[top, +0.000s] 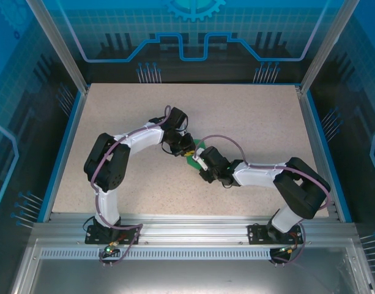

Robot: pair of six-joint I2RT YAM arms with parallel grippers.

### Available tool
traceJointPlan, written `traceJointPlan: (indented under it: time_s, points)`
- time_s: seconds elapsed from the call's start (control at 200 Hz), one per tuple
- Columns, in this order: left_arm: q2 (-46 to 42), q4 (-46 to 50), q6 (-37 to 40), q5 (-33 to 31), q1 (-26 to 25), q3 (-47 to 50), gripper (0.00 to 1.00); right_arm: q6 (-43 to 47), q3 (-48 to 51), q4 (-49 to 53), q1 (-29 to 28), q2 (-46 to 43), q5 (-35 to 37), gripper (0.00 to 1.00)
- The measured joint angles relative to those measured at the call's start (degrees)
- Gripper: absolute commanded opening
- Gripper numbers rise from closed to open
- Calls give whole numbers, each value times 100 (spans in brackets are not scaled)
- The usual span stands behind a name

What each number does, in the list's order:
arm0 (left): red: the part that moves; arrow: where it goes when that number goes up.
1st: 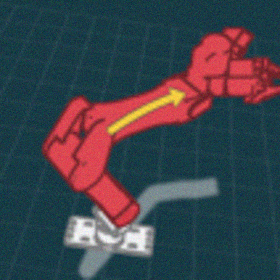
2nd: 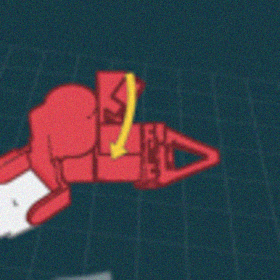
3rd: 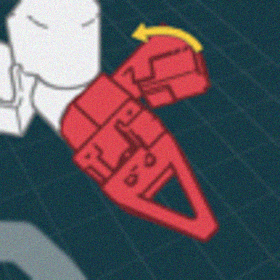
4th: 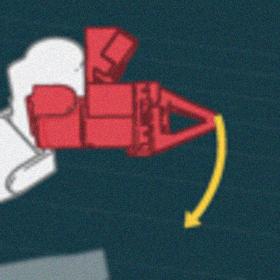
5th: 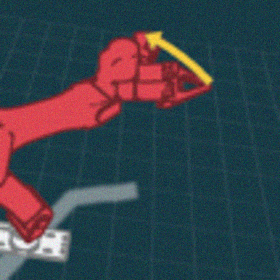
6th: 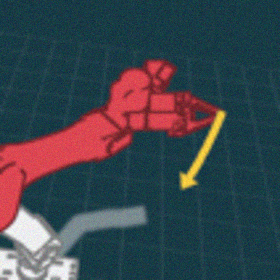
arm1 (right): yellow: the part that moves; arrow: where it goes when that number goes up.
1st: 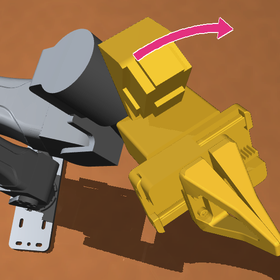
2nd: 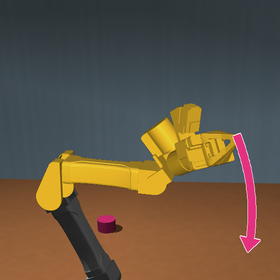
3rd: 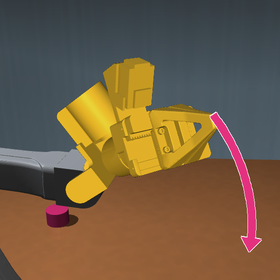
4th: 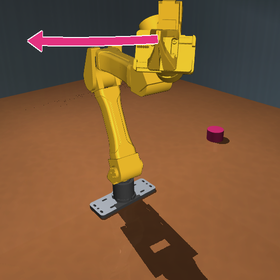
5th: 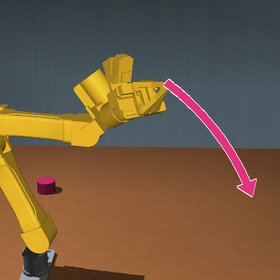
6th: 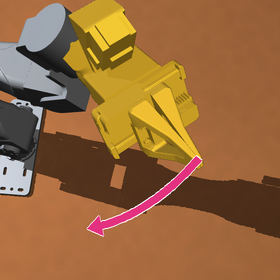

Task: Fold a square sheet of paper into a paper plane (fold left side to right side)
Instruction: Fourth fold the wing at the center of the table.

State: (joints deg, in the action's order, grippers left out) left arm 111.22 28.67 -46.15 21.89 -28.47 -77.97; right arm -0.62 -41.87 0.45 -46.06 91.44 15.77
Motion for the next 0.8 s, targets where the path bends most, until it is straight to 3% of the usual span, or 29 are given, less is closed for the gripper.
traceJointPlan:
  time_s: [0.23,0.355,0.585,0.8]
  points:
    - [-120,120,256,-4,197,-2,58,-46,0,0,68,-2,-173,9]
    - [-514,111,358,-2,417,57,68,-63,0,4,114,-2,-315,7]
    - [-1305,-83,413,-2,741,544,65,-199,0,11,317,-9,-719,0]
    - [-1259,-376,286,103,632,1182,48,-404,0,42,721,-52,-1405,0]
